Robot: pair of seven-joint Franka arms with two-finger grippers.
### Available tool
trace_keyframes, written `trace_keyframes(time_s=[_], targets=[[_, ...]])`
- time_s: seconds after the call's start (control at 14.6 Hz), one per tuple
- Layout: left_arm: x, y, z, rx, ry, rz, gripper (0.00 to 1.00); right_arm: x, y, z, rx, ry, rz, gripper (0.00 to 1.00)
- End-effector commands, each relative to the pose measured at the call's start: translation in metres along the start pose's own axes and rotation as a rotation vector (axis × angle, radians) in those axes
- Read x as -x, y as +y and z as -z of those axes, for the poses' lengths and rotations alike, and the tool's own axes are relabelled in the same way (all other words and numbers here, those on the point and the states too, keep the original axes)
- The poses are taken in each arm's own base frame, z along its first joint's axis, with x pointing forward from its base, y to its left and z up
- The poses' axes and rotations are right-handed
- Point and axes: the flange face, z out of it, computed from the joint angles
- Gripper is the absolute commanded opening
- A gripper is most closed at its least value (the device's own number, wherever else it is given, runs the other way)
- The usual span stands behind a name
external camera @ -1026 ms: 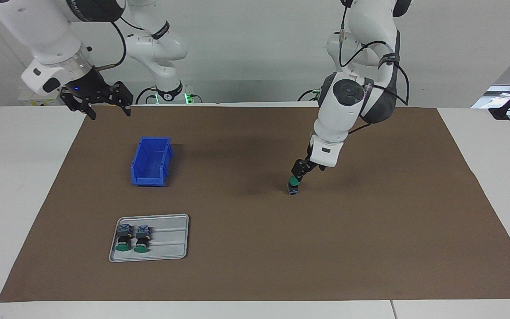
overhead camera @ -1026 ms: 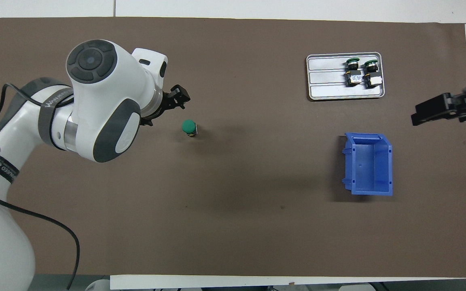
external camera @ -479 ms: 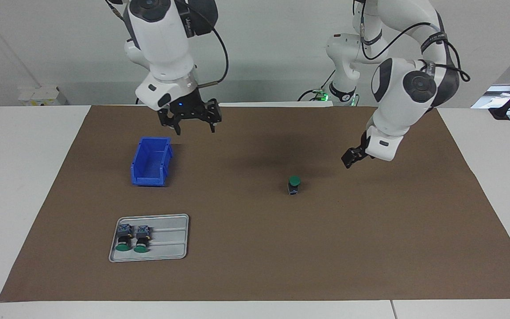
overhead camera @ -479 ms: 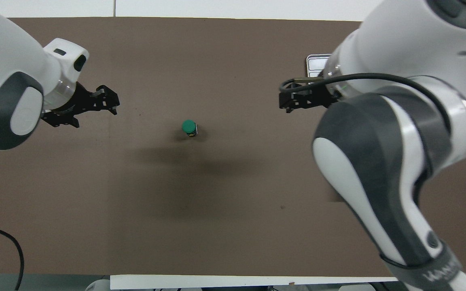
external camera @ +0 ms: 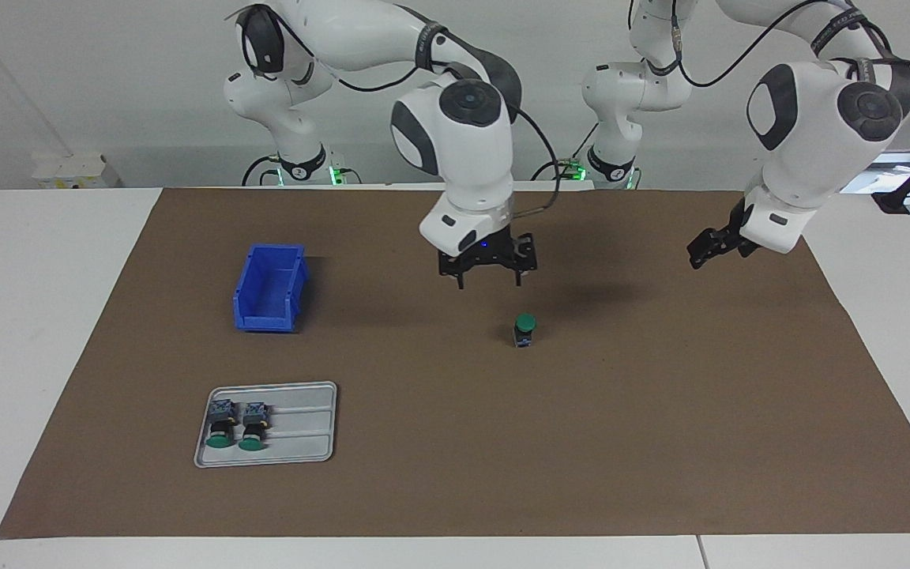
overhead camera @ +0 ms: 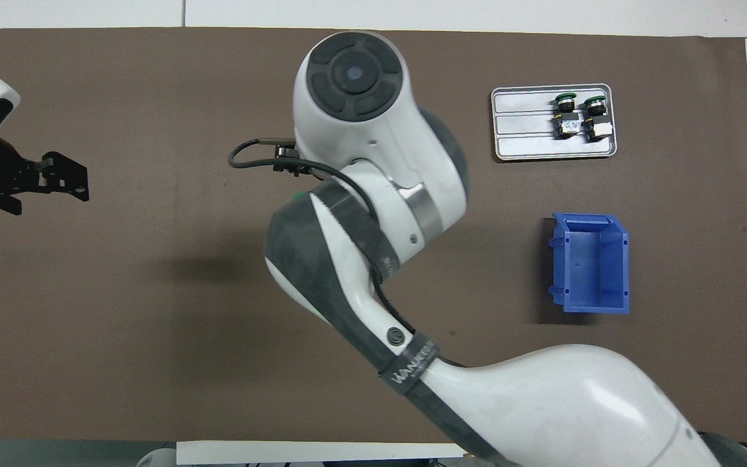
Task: Place and press button with both arms
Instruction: 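Grasp the green button with the right gripper and lift it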
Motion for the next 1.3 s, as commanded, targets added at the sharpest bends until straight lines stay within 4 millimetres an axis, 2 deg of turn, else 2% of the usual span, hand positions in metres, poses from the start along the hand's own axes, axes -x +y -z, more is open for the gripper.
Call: trace_keyframes(time_s=[0.0,0.14,0.21,0.27,0.41,0.48,0.55,0.62,0.82,0.96,1.03,1.09,1.23], targets=[[0.021,-0.008,0.015,-0.023,-0.008,-0.011,1.0,-0.006,-0.017,-0.047,0.035,0.057,0.026,1.0],[0.025,-0.024,0.035,-0.015,0.003,0.02,1.0,0.007,-0.033,-0.077,0.057,0.1,0.084,1.0],[0.027,-0.027,0.044,-0.015,0.0,0.018,1.0,0.01,-0.029,-0.094,0.08,0.096,0.097,1.0],[0.027,-0.027,0.049,-0.014,0.005,0.017,1.0,0.013,-0.028,-0.102,0.074,0.1,0.103,1.0],[0.022,-0.026,0.066,-0.003,0.041,0.016,0.99,0.026,-0.028,-0.13,0.071,0.094,0.132,1.0],[0.013,-0.025,0.07,0.005,0.046,0.011,0.99,0.03,-0.026,-0.14,0.071,0.088,0.138,1.0],[0.007,-0.024,0.079,0.007,0.066,0.011,0.99,0.034,-0.029,-0.144,0.06,0.089,0.145,1.0],[0.007,-0.023,0.08,0.004,0.07,0.007,0.99,0.038,-0.03,-0.147,0.057,0.077,0.158,0.99],[0.007,-0.025,0.076,-0.008,0.063,-0.062,0.99,0.038,-0.025,-0.152,0.056,0.061,0.219,0.87],[0.008,-0.024,0.067,-0.009,0.06,-0.08,0.99,0.04,-0.023,-0.155,0.062,0.049,0.226,0.75],[0.009,-0.025,0.065,-0.007,0.069,-0.089,1.0,0.043,-0.022,-0.158,0.065,0.041,0.243,0.65],[0.008,-0.026,0.064,-0.006,0.075,-0.087,1.0,0.045,-0.018,-0.161,0.073,0.03,0.255,0.53],[0.011,-0.034,0.064,-0.006,0.061,-0.074,1.0,0.044,-0.018,-0.158,0.052,0.018,0.251,0.18]])
